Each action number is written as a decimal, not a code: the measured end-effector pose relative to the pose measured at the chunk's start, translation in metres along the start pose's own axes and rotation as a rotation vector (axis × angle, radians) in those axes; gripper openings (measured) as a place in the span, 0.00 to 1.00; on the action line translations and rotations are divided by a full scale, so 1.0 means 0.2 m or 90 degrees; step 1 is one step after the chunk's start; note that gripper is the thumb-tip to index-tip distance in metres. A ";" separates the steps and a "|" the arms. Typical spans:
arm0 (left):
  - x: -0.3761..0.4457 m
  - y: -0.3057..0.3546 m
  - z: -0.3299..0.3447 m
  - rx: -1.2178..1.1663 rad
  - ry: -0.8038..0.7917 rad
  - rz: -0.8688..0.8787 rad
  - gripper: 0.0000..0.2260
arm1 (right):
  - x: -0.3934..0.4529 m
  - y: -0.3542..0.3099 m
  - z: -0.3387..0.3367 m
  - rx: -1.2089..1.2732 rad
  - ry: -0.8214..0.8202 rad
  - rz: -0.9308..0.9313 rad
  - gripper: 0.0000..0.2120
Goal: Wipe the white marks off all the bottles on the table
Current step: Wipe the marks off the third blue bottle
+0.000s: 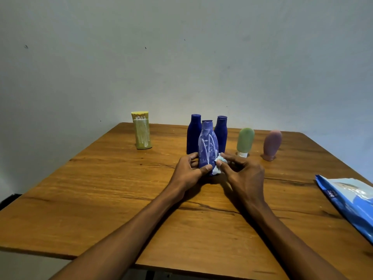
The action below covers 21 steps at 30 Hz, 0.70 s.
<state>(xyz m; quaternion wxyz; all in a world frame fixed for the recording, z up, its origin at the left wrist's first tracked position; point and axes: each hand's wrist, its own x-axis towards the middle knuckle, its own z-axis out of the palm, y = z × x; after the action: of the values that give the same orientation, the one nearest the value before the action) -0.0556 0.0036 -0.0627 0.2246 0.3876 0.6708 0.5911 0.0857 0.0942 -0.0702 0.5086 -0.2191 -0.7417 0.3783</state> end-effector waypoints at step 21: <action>-0.01 0.01 -0.02 -0.138 0.010 -0.051 0.20 | -0.01 0.02 0.01 0.010 -0.134 0.015 0.12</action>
<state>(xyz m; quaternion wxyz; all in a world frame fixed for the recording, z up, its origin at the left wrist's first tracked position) -0.0570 -0.0017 -0.0604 0.2836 0.3292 0.6198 0.6535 0.0852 0.0941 -0.0744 0.4251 -0.1826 -0.7856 0.4109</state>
